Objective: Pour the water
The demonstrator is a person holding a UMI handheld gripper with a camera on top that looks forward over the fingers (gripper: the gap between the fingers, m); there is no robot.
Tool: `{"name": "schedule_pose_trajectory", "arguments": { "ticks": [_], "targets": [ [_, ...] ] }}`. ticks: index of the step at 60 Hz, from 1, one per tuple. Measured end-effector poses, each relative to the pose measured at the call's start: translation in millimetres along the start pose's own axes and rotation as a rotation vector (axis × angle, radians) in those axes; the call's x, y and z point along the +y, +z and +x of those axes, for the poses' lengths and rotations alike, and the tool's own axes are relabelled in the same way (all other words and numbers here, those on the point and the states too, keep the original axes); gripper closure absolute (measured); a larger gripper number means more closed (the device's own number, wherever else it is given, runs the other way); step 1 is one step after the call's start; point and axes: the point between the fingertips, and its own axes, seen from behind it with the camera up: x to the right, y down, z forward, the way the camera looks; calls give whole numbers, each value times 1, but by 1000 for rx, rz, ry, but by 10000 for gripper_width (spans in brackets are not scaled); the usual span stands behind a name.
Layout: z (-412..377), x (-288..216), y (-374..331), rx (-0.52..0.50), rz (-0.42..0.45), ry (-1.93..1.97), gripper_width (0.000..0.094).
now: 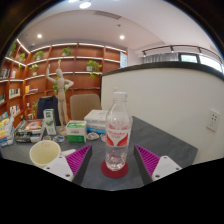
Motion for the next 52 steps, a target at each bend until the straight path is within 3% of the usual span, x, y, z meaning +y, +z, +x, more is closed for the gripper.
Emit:
{"name": "schedule_pose_trajectory", "arguments": {
  "ticks": [6,21,29,37,52],
  "targets": [
    [-2,8,-54,-14,-20,13,55],
    [-20,-18,-167,-93,54,11,51],
    [-45,-42,-210,-192,117,36,49],
    [-73,-54,-241,-275,158,30,50],
    [-97,-42,-260,-311,138,-59,52]
  ]
}}
